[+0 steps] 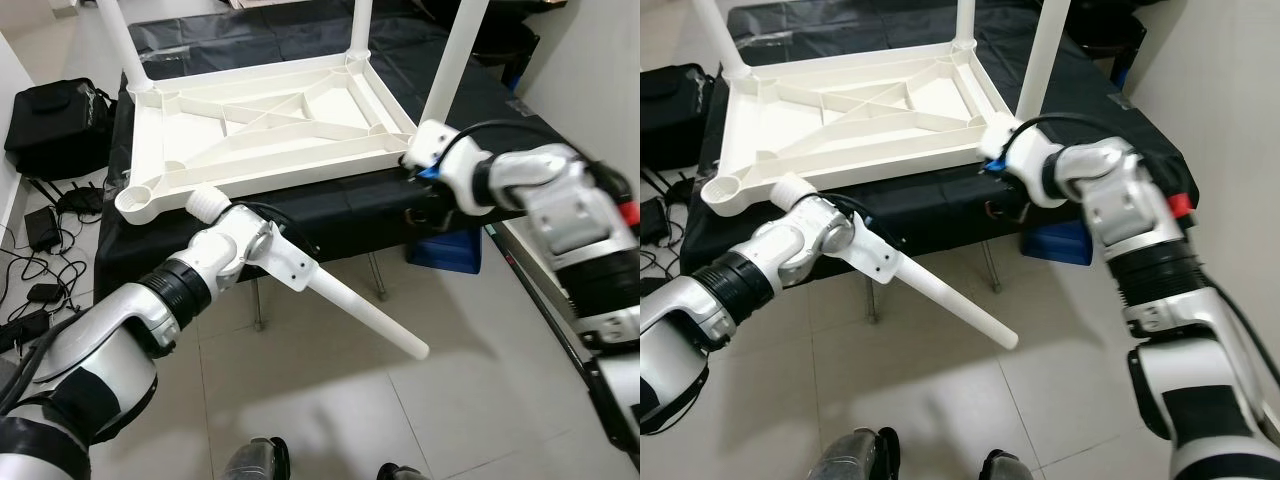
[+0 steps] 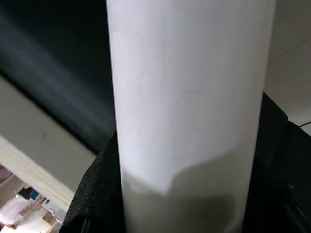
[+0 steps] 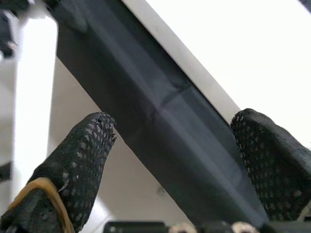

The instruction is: Building children table

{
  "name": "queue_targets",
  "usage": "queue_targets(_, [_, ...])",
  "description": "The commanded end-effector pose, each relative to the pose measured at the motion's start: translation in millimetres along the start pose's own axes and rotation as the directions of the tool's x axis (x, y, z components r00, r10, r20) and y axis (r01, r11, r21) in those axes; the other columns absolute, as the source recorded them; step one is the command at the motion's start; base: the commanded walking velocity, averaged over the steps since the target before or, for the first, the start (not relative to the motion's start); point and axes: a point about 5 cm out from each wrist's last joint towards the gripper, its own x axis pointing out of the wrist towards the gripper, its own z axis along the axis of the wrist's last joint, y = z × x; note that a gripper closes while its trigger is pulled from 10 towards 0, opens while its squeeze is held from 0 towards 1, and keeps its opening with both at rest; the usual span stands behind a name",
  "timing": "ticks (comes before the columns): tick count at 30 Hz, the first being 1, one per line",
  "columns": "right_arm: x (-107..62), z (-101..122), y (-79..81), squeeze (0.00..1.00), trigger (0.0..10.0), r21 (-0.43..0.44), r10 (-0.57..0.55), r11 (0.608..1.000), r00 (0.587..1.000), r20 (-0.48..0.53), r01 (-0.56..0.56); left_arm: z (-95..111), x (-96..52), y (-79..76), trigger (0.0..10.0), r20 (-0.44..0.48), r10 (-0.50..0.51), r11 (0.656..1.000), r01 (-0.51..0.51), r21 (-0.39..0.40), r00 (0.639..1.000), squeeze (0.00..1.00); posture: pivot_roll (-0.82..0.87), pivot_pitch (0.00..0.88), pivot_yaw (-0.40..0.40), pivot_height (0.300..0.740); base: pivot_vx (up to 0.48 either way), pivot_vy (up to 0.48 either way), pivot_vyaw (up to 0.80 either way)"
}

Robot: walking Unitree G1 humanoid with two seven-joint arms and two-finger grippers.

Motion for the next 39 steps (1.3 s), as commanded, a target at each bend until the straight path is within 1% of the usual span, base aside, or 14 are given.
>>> queue_targets(1, [-10.0, 15.8, -2.8, 0.00, 10.0, 0.036, 0.024, 0.999, 0.991, 0.131, -0.029, -8.4, -2.7, 6.2, 10.0, -0.013, 0.021, 0.998, -0.022, -0.061, 1.000, 0.00, 0.15, 0.142, 0.005, 0.740, 0.000, 0.000, 0.00])
queue_targets(7, [-24.6, 31.9, -15.0, 0.00, 10.0, 0.128, -0.046, 0.992, 0.941, 0.335, 0.003, -17.2, -9.2, 19.5, 10.0, -0.028, 0.077, 0.987, -0.080, -0.141, 0.997, 0.00, 0.15, 0.142, 0.005, 0.740, 0.000, 0.000, 0.00])
queue_targets(11, [-45.6, 44.7, -44.3, 0.00, 10.0, 0.351, -0.332, 0.923, 0.784, 0.524, 0.156, -32.2, -25.3, 47.5, 10.0, -0.054, 0.226, 0.942, -0.232, -0.244, 0.973, 0.00, 0.16, 0.131, 0.008, 0.740, 0.000, 0.000, 0.00])
queue_targets(13, [-63.4, 43.9, -65.3, 0.00, 10.0, 0.565, -0.588, 0.785, 0.596, 0.546, 0.256, -46.5, -42.4, 70.3, 10.0, -0.100, 0.384, 0.856, -0.395, -0.334, 0.918, 0.00, 0.16, 0.128, 0.012, 0.740, 0.000, 0.000, 0.00])
queue_targets(20, [-76.0, 41.7, -71.7, 0.00, 10.0, 0.661, -0.701, 0.695, 0.470, 0.536, 0.284, -60.2, -52.2, 77.0, 10.0, -0.169, 0.480, 0.772, -0.506, -0.386, 0.861, 0.00, 0.16, 0.127, 0.013, 0.740, 0.000, 0.000, 0.00])
queue_targets(24, [-96.6, 35.4, -77.1, 0.00, 10.0, 0.756, -0.818, 0.569, 0.314, 0.482, 0.324, -86.1, -63.2, 66.3, 10.0, -0.259, 0.539, 0.604, -0.582, -0.545, 0.801, 0.00, 0.16, 0.136, 0.007, 0.740, 0.000, 0.000, 0.00])
queue_targets(28, [-96.9, 31.9, -76.3, 0.00, 10.0, 0.769, -0.827, 0.555, 0.308, 0.470, 0.317, -90.3, -65.1, 62.2, 10.0, -0.277, 0.541, 0.556, -0.585, -0.590, 0.794, 0.00, 0.16, 0.136, 0.007, 0.740, 0.000, 0.000, 0.00])
queue_targets(29, [-82.8, 20.1, -66.3, 0.00, 10.0, 0.772, -0.815, 0.559, 0.373, 0.443, 0.303, -85.0, -66.0, 57.6, 10.0, -0.253, 0.558, 0.443, -0.542, -0.714, 0.790, 0.00, 0.16, 0.140, 0.000, 0.740, 0.000, 0.000, 0.00])
queue_targets(30, [-82.8, 20.1, -66.3, 0.00, 10.0, 0.772, -0.815, 0.559, 0.373, 0.443, 0.303, -85.0, -66.0, 57.6, 10.0, -0.253, 0.558, 0.443, -0.542, -0.714, 0.790, 0.00, 0.16, 0.140, 0.000, 0.740, 0.000, 0.000, 0.00])
queue_targets(31, [-66.6, 8.6, -53.2, 0.00, 10.0, 0.773, -0.799, 0.562, 0.435, 0.415, 0.295, -76.9, -67.0, 54.3, 10.0, -0.223, 0.584, 0.359, -0.495, -0.792, 0.780, 0.00, 0.16, 0.142, -0.004, 0.740, 0.000, 0.000, 0.00])
queue_targets(33, [-66.6, 8.6, -53.2, 0.00, 10.0, 0.773, -0.799, 0.562, 0.435, 0.415, 0.295, -76.9, -67.0, 54.3, 10.0, -0.223, 0.584, 0.359, -0.495, -0.792, 0.780, 0.00, 0.16, 0.142, -0.004, 0.740, 0.000, 0.000, 0.00])
queue_targets(35, [-51.7, -1.4, -39.8, 0.00, 10.0, 0.781, -0.785, 0.558, 0.484, 0.388, 0.279, -68.9, -67.3, 50.6, 10.0, -0.194, 0.601, 0.278, -0.431, -0.858, 0.775, 0.00, 0.16, 0.146, -0.005, 0.740, 0.000, 0.000, 0.00])
queue_targets(36, [-19.5, -12.8, -3.5, 0.00, 10.0, 0.783, -0.733, 0.575, 0.575, 0.363, 0.238, -49.4, -72.9, 46.2, 0.0, -0.137, 0.666, 0.131, -0.297, -0.946, 0.733, 0.00, 0.16, 0.147, -0.011, 0.740, 0.000, 0.000, 0.00])
queue_targets(39, [-11.6, -14.4, 7.0, 0.00, 10.0, 0.791, -0.718, 0.574, 0.596, 0.361, 0.212, -44.7, -75.2, 44.9, 0.0, -0.126, 0.684, 0.095, -0.258, -0.961, 0.719, 0.00, 0.16, 0.147, -0.011, 0.740, 0.000, 0.000, 0.00])
